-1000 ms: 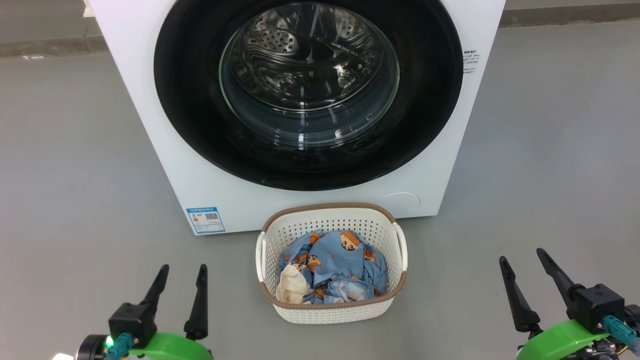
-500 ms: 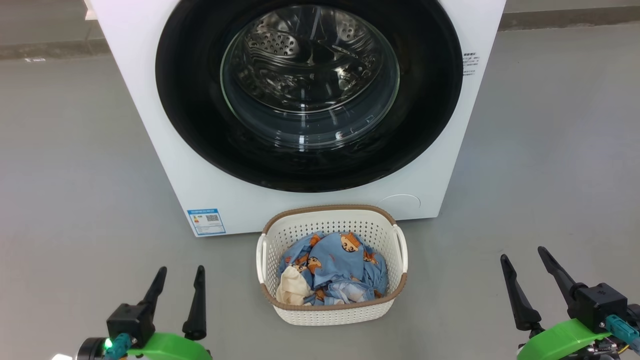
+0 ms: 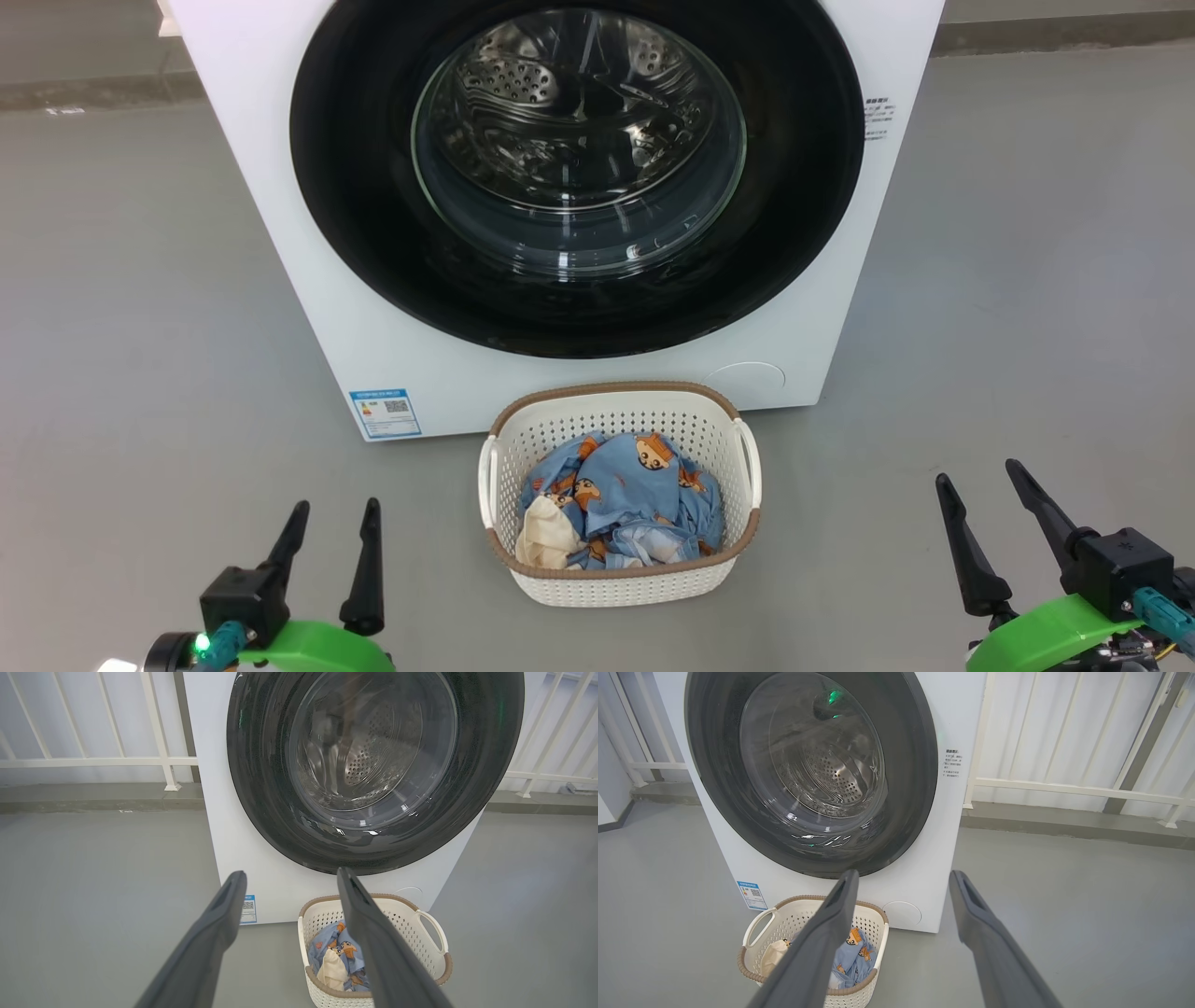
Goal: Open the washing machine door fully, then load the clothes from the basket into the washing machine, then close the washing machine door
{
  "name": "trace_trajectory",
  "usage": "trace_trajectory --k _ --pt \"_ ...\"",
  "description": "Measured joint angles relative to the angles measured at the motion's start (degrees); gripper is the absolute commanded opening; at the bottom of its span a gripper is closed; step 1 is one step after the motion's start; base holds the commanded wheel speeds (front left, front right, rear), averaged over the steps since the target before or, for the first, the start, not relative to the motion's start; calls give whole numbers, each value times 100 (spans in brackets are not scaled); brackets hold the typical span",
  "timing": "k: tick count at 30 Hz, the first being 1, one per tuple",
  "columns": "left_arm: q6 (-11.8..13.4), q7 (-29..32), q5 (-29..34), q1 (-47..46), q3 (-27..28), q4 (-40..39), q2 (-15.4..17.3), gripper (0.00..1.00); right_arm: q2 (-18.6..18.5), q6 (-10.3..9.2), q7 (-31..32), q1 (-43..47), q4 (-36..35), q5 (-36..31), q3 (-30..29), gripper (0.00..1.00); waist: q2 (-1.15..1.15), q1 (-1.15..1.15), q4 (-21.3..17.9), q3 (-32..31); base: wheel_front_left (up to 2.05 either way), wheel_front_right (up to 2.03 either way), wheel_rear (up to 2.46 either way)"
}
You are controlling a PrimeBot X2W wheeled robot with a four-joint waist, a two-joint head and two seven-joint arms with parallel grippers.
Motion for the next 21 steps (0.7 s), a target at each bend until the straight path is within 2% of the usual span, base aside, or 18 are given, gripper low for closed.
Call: trace_trajectory --k 9,21 --pt "32 0 -2 -22 -22 18 19 100 13 0 0 1 -10 19 -1 100 0 0 9 18 48 48 -96" --pt "42 0 -18 -55 -42 10 31 100 21 0 0 1 -12 29 -2 100 0 0 -16 49 114 114 -227"
